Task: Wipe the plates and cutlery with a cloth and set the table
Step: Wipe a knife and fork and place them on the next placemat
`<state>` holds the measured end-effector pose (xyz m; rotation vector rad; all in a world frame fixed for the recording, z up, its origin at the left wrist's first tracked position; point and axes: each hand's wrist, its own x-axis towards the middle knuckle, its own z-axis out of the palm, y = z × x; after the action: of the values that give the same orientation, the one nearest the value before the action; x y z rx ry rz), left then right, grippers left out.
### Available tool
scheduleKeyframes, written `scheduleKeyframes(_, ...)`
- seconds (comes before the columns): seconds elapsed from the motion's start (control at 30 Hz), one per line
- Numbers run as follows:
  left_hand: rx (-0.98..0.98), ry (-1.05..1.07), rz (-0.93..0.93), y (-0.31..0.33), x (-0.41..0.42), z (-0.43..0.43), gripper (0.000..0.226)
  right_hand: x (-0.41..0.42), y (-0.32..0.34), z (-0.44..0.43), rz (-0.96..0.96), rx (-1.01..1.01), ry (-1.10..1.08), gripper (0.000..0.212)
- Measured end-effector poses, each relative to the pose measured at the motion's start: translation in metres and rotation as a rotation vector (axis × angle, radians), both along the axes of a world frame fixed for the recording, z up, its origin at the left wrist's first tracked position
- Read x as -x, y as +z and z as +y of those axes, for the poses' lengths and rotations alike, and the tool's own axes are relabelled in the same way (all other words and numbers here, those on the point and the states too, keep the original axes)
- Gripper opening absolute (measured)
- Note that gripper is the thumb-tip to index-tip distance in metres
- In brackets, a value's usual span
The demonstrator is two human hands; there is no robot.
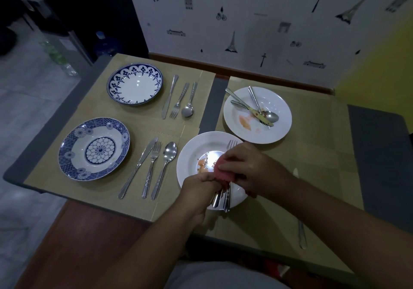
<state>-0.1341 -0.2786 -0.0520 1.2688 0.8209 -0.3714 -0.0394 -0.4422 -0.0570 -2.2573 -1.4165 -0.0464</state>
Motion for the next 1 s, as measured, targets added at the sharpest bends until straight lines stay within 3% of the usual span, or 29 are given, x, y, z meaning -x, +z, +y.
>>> scheduleKeyframes(0.2, -0.05, -0.003, 0.014, -0.007, 0.004, 0.0, 0.011, -0.025, 0.013, -0.001, 0.018, -0.004, -0.184, 0.029)
scheduleKeyframes(0.37, -0.145, -0.043, -0.032, -0.008, 0.01, -0.001, 0.011, -0.009, 0.01, 0.003, -0.009, 0.081, 0.063, 0.026)
scheduleKeyframes(0.67, -0.225, -0.064, -0.082, -0.009, 0.013, -0.002, 0.014, -0.04, 0.023, -0.013, 0.049, 0.017, -0.369, 0.033)
scheduleKeyframes(1.0, -0.432, -0.193, -0.181, 0.011, 0.006, -0.031, 0.019, -0.006, 0.016, -0.041, -0.041, -0.058, -0.348, 0.036)
